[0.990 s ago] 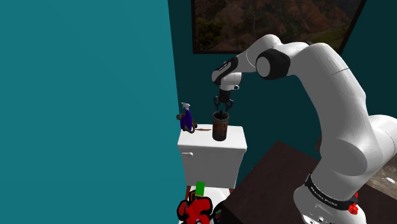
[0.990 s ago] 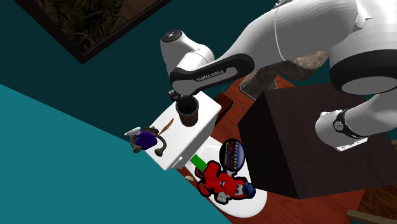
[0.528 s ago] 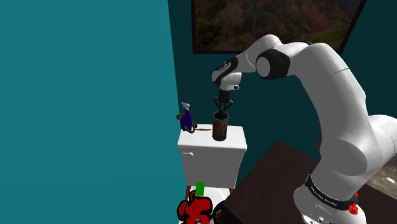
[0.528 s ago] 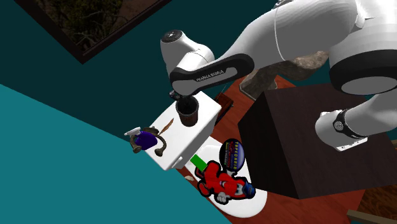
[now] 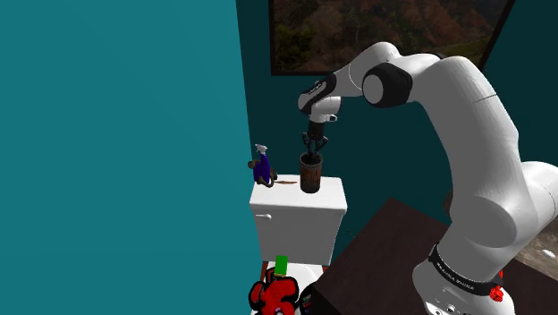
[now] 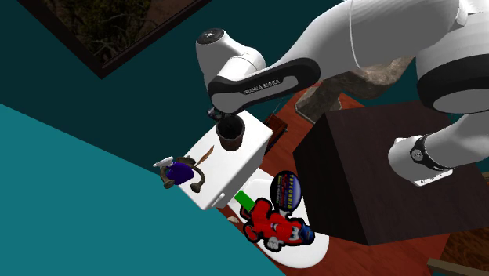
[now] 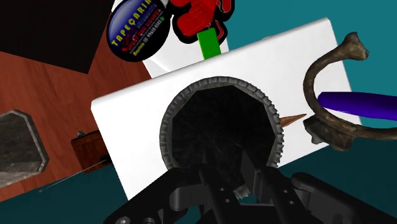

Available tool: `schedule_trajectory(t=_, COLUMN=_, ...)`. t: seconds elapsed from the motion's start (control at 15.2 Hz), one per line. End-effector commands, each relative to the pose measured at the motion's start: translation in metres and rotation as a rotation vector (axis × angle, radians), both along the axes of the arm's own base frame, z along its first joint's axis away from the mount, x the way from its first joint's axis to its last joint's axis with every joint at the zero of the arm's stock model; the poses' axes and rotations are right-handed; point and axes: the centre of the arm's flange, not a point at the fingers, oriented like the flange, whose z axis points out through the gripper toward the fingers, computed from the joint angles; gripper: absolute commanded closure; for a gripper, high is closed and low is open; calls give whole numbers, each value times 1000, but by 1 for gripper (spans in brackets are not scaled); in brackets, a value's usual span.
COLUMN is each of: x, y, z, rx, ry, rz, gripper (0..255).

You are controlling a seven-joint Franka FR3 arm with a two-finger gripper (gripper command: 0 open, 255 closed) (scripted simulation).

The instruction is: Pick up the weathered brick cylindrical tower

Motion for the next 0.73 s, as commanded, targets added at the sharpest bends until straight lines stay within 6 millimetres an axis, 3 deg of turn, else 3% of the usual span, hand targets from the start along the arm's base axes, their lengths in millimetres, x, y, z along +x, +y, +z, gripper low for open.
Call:
schedule_trajectory(t=0.0, x=1, y=0, z=12, rx=0, ry=-1, rz=0, gripper=255)
schedule_trajectory(t=0.53, x=1, y=0, z=54, rx=0, ry=-1, rz=0, gripper=255)
schedule_trajectory(t=0.66, x=1, y=0, z=55, rx=0, ry=-1, rz=0, gripper=255)
